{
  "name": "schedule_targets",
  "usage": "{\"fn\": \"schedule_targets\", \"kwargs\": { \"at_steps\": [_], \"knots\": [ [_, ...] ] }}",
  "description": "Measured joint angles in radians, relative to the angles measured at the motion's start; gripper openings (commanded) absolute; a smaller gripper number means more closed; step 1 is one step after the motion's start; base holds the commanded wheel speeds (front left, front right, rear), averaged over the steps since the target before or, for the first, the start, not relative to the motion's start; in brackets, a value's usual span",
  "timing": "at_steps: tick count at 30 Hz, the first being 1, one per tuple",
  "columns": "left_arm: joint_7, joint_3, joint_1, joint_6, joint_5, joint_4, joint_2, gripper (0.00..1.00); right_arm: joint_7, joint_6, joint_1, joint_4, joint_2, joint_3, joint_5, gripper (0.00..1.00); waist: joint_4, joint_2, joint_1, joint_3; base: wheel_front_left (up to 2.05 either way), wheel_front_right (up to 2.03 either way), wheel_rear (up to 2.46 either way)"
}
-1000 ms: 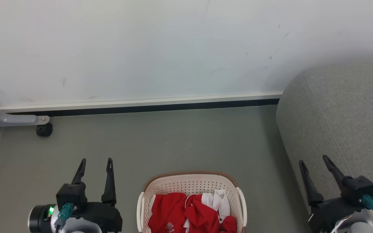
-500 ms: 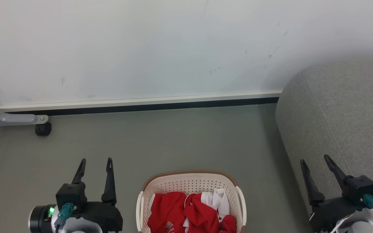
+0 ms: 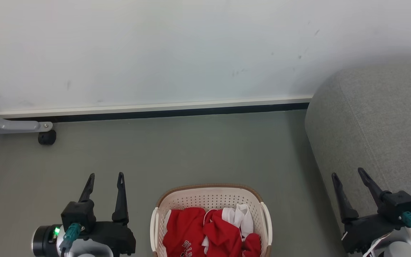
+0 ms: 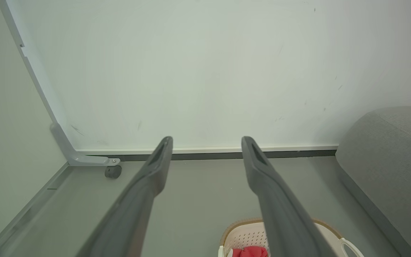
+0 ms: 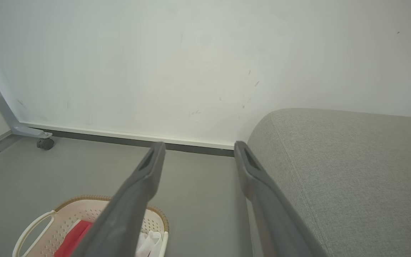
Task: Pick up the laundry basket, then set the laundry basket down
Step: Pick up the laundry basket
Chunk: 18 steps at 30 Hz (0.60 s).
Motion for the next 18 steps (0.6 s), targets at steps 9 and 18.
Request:
{"fn": "schedule_targets", "kwargs": {
  "at_steps": [9, 18],
  "knots": [
    [0.005, -0.001, -0.017, 0.0, 0.017, -0.023, -0.009, 1.0, 0.0, 0.006, -0.035, -0.016, 0.008, -0.004, 0.001, 1.0, 0.002, 0.0, 0.0, 0.067, 0.0, 0.0, 0.0],
    [0.047, -0.01, -0.121, 0.0, 0.018, 0.016, -0.014, 1.0, 0.0, 0.024, -0.137, 0.018, 0.021, -0.008, 0.01, 1.0, -0.003, 0.0, 0.0001, 0.179, 0.0, 0.0, 0.0]
  ]
}}
